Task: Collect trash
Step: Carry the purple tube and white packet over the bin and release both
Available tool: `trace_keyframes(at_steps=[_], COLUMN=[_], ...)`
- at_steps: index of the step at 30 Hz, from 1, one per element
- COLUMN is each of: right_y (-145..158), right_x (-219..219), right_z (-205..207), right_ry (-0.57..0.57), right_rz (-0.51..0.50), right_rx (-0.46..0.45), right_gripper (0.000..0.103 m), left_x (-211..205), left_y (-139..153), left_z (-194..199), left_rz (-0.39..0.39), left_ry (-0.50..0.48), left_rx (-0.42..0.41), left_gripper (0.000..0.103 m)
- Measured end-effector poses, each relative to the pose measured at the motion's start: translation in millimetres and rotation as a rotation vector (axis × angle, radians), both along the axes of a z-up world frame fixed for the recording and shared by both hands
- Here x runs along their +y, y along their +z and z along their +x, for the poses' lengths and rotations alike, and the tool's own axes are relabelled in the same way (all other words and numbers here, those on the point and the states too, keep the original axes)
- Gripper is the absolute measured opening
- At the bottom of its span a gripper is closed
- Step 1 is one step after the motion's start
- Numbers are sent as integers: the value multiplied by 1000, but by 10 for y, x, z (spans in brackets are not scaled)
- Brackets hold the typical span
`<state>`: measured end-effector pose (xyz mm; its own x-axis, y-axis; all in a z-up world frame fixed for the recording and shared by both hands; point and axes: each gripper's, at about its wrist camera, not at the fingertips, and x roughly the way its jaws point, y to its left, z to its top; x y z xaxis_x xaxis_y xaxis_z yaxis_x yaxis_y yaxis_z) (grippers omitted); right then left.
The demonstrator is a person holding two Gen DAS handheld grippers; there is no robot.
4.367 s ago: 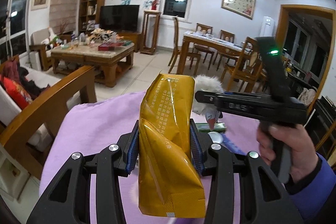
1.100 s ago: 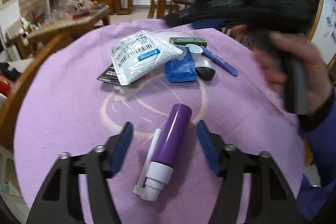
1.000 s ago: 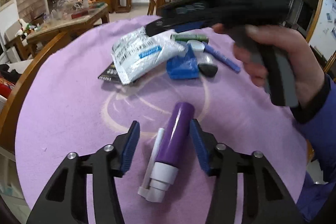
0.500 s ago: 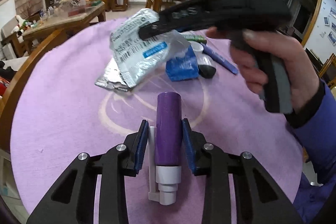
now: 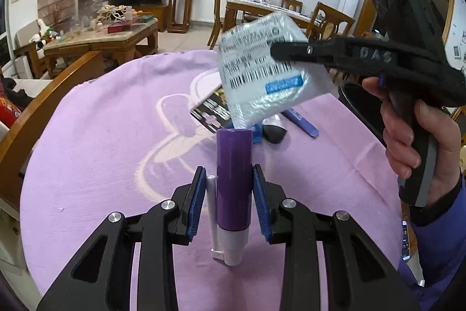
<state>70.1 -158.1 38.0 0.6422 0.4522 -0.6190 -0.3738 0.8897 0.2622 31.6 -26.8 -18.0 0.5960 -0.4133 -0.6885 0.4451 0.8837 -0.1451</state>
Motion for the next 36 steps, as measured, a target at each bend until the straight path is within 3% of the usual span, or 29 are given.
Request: trace_keyframes(at_steps=[4,7,14,17,18,19,20,23,36], right_y=[-383,-514,-635,-704,-704,-720,-731,-608,92], right_x=[-289,-382,-457,-511,-511,-516,-528,-541,-1106], right_z=[1,-22,-114,-62,-62,-69,-94,-254,-674], right_ry=[-24,-33,-23,-58,-58,-52,-43,-57,-132], right_rz=[-13,-12,-11,6,6,17,28,9,123], right_rx=[143,175,184,215,215,219,216,143,-61], right_gripper=[24,32,32,51,50,48,30,18,13], left_x=[-103,-134,-187,-207,-215,-225,-238,-268,-440], left_y=[-6,-20,-41,-46,-49,-54,-63,-78,65], left_z=[-45,-56,-31,-30,-38,-37,-42,-39,-48], left_rz=[11,19,28,28,29,31,33,38,10], left_ry=[-16,-20,-21,-19,-20,-21,-23,-26,-35], left_rx=[0,3,11,12,12,13,14,20,-29], left_gripper=[32,32,32,32,32,32,32,32,33])
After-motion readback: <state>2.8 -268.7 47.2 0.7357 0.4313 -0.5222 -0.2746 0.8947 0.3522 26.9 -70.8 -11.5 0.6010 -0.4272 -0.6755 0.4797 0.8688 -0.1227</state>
